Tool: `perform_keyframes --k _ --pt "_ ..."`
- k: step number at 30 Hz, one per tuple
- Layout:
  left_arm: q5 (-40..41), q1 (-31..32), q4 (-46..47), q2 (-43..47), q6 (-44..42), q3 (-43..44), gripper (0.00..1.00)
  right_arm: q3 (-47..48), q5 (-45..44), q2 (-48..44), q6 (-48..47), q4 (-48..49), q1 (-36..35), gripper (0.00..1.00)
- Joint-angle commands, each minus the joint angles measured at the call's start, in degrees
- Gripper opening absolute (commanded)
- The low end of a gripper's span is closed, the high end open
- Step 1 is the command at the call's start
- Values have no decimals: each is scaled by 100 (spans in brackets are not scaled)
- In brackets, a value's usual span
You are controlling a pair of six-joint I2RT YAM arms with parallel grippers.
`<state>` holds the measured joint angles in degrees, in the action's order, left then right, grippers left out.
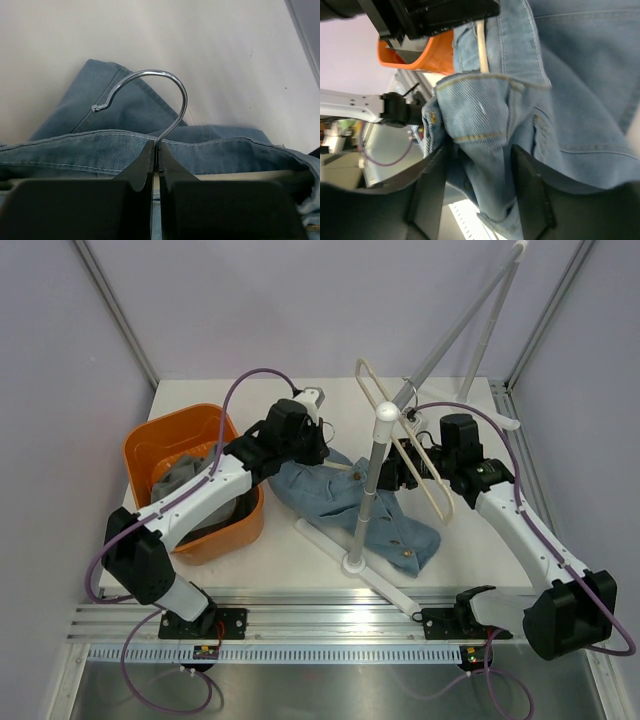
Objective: Remove the skirt from the hanger
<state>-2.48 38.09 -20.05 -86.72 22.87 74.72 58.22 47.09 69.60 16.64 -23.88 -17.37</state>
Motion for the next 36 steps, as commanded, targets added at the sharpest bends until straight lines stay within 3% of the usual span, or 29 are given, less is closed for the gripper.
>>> perform_keyframes --k 1,7,16,19,20,21,22,23,27,30,33,36 --pt "511 6 -129 -73 130 841 0 208 -444 -333 -275 -222 -39 61" --pt "503 6 -657 -302 147 1869 0 -100 -780 -500 -407 -521 -39 65" --pt "714 6 -1071 -319 -143 2363 0 -434 -1018 -1010 -452 -829 -39 65" --pt "758 -3 -1176 -320 -187 2521 0 -600 -1061 -1247 -399 -855 -39 53" --pt "775 -3 -1194 -319 -204 2547 0 -610 -1105 -1274 -373 -899 -30 44" --pt "793 -12 -1220 -311 -222 2600 0 -610 -1271 -1309 -346 -1012 -30 16" --pt "889 -12 -1246 -311 -239 2627 0 -610 -1377 -1344 -276 -1066 -39 4" --pt "924 -29 -1290 -285 -274 2662 0 -601 -1482 -1449 -241 -1127 -30 0" --pt "838 -205 -1326 -293 -424 2785 0 -540 -2431 -1730 75 -1566 -30 0" --pt "206 -416 -1212 -214 -520 2671 0 -364 -3072 -1880 304 -1813 -39 0" --pt "-103 -513 -984 110 -538 2163 0 -179 -3328 -1898 436 -1866 5 0" --pt "-86 -600 -728 383 -521 1600 0 -126 -3024 -1828 410 -1770 5 1"
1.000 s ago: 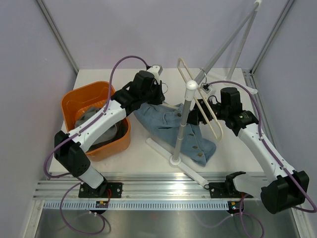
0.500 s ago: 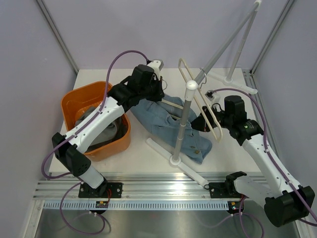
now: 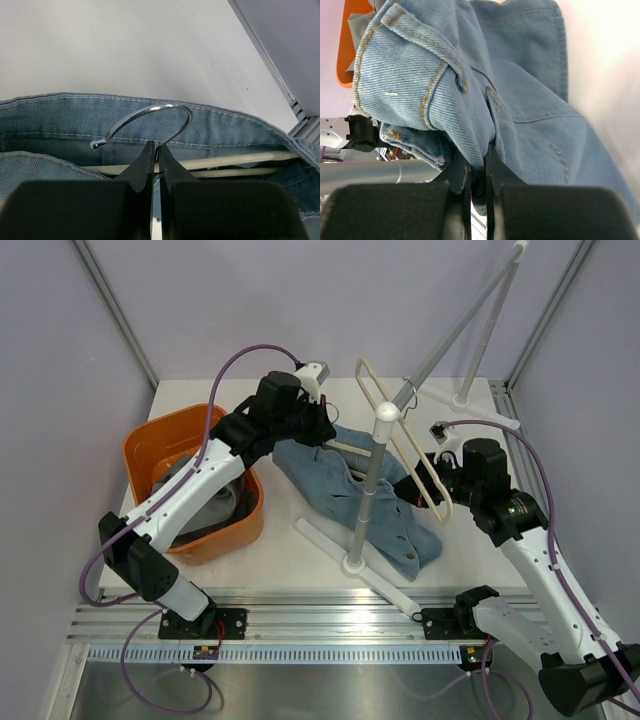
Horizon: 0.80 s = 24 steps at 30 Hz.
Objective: Remove the skirt from the hanger
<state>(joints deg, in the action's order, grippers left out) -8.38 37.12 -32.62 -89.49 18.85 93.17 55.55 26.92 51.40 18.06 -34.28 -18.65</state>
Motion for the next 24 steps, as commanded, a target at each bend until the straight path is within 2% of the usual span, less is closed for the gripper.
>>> perform_keyframes --k 1,3,4,5,7,11,13,14,15,16,20,21,22,23,24 --pt "469 -574 537 679 -110 -307 0 114 -961 19 276 -720 134 7" --pt "390 -653 503 688 -92 -360 0 79 -751 28 215 -650 125 13" --pt "329 -706 502 679 -75 -352 0 18 -636 -6 189 -615 134 20" --pt "250 -724 468 661 -31 -326 0 -17 -548 -16 163 -580 134 41" --pt "5 -724 441 670 22 -194 0 -44 -346 -33 40 -579 125 45" --pt "-234 -733 573 758 268 -141 0 -35 -284 37 -66 -641 134 45" --pt "-278 -733 538 758 277 -27 0 -79 -205 55 -58 -615 134 37" --pt "-278 -733 511 758 286 8 0 -88 -204 46 -49 -589 134 24" --pt "-313 -724 520 767 286 26 0 -114 -178 55 -5 -501 125 7" --pt "-331 -733 520 784 303 52 0 -158 -187 29 21 -466 134 0" --pt "-348 -733 459 837 260 70 0 -229 -196 -59 101 -237 125 0" --pt "-366 -724 432 846 259 79 0 -203 -126 -60 14 -245 125 7" --pt "-375 -733 415 846 242 88 0 -124 -134 -60 -22 -280 134 28" --pt "-375 -724 362 846 216 79 0 -71 -178 -68 -83 -333 134 62" --pt "-375 -733 336 863 198 79 0 -18 -248 -68 -232 -420 125 74"
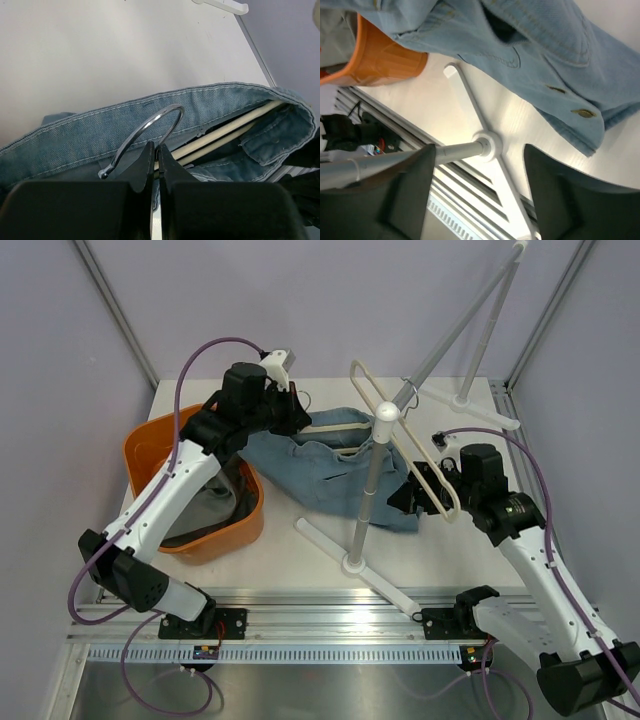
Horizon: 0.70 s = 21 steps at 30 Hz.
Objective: Remove the skirt from the hanger
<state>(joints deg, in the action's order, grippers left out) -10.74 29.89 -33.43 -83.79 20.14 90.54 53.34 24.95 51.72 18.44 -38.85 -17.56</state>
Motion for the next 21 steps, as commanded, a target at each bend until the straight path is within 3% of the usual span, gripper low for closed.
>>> perform_keyframes --k 1,2,4,10,16,21 --pt "-139 -1 399 302 51 341 0 325 -113 -84 -349 -17 25 82" --pt "-156 -9 373 319 25 341 0 378 -200 -75 -419 -61 25 94" --pt "-183 -9 355 372 -1 298 0 597 -472 47 -665 -167 25 99" --pt "-323 -9 267 442 -89 227 0 1046 -904 986 -1140 35 42 100" --pt "-394 -9 206 583 -195 87 0 1345 -659 1998 -1386 448 95 100" --pt "-464 -9 109 574 -353 78 0 1302 -517 2158 -1544 870 95 98"
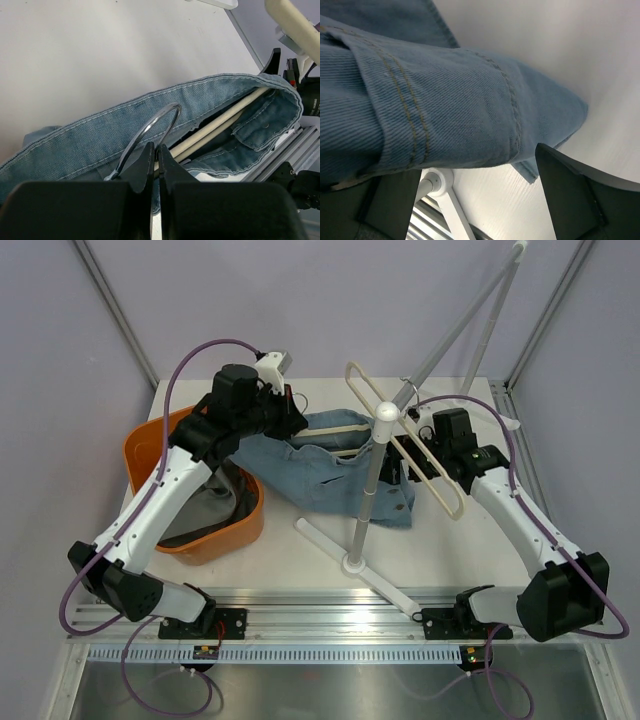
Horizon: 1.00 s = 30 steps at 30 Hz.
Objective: Remove the skirt from the hanger
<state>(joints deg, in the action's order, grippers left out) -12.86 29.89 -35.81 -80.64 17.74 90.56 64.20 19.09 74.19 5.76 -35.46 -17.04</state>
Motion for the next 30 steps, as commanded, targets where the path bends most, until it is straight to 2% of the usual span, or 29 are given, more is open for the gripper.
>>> perform_keyframes --k 1,8,10,11,12,13,19,25,26,30 --pt "-278 -9 356 259 -104 75 0 207 77 -107 -277 593 34 98" --pt "-542 -9 522 303 80 -126 0 -57 638 -98 -339 1392 43 78" --pt "-647 -18 575 338 124 -179 0 -215 806 -89 -277 1585 34 61" --pt "-647 -18 575 339 125 -188 0 -276 937 -81 -181 1760 43 50" --pt "-630 -18 567 347 133 -188 0 -303 930 -98 -102 1771 43 16" --pt "-534 -18 541 347 134 -171 0 -312 921 -107 -32 1753 34 2" --pt "-25 -45 321 154 116 224 0 -654 886 -641 443 1587 34 0" --pt "161 -150 197 83 28 261 0 -664 -711 -1572 1014 656 51 0" --pt "126 -159 224 127 28 103 0 -620 -1132 -1679 1145 359 51 0" --pt "-23 -176 426 435 -16 -450 0 -199 -1811 -2005 1410 -442 157 0"
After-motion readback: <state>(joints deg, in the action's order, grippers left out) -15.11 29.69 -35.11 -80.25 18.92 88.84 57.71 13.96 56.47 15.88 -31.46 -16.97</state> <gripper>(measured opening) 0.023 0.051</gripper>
